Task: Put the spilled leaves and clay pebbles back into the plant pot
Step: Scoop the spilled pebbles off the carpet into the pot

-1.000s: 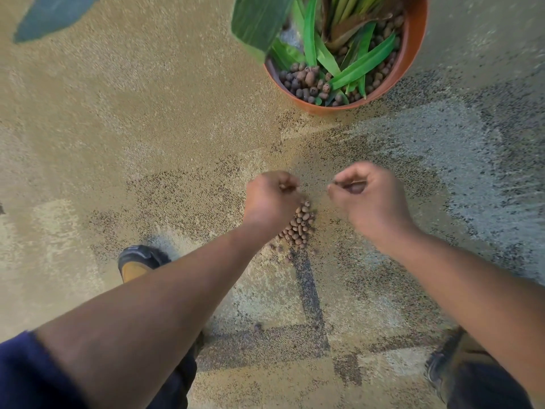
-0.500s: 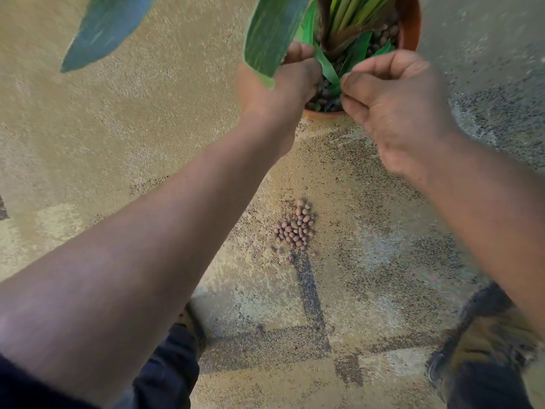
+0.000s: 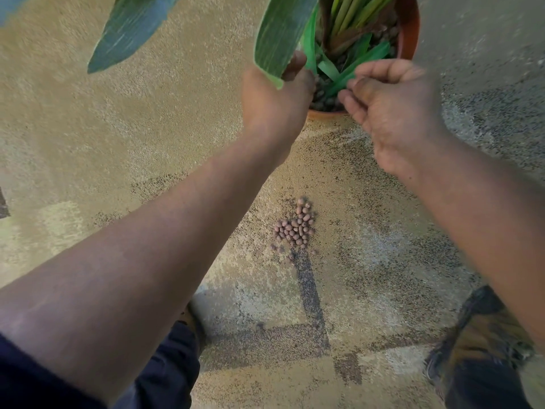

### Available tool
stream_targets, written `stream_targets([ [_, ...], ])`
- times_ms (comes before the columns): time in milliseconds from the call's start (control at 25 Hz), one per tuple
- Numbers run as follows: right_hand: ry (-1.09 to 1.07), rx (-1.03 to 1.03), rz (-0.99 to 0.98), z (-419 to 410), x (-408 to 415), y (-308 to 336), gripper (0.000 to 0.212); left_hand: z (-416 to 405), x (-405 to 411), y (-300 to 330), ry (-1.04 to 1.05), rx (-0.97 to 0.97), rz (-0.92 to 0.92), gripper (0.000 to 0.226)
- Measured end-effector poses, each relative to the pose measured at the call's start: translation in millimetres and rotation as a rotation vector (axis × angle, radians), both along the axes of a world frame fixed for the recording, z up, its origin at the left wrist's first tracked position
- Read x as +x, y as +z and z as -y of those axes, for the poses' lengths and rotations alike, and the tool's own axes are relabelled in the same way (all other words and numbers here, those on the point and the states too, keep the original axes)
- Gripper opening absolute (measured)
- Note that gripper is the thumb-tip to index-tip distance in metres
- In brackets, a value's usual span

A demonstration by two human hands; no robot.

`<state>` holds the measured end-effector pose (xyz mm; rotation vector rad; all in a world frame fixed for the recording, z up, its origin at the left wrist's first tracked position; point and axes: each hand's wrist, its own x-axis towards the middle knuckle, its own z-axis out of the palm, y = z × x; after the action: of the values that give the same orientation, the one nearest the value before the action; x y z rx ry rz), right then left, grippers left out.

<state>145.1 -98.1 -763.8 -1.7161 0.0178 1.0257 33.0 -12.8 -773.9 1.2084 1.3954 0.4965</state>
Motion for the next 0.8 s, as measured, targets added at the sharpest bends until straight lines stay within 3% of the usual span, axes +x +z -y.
stream_targets([
  [80,0.098,0.039,0.185,8,-5,-2,0.014,13,-12,3,-0.020,0.084,0.007,0.013],
  [200,0.466,0.054,0.500,39,-27,-12,0.014,40,-43,-4,-0.134,0.102,-0.123,0.012],
  [280,0.716,-0.078,0.502,66,-45,-26,0.015,58,-71,-20,-0.324,0.015,-0.324,0.012],
  [360,0.965,-0.262,0.450,89,-59,-43,0.019,77,-100,-41,-0.533,-0.089,-0.527,0.027],
  [480,1.284,-0.416,0.400,106,-76,-64,0.048,105,-134,-68,-0.797,-0.126,-0.677,0.049],
  [560,1.377,-0.410,0.446,106,-85,-75,0.070,119,-145,-79,-0.881,-0.116,-0.710,0.057],
  [640,1.431,-0.384,0.530,101,-93,-83,0.076,127,-147,-83,-0.921,-0.081,-0.723,0.060],
  [800,1.527,-0.430,0.692,94,-103,-85,0.049,130,-146,-82,-0.950,-0.024,-0.684,0.044],
])
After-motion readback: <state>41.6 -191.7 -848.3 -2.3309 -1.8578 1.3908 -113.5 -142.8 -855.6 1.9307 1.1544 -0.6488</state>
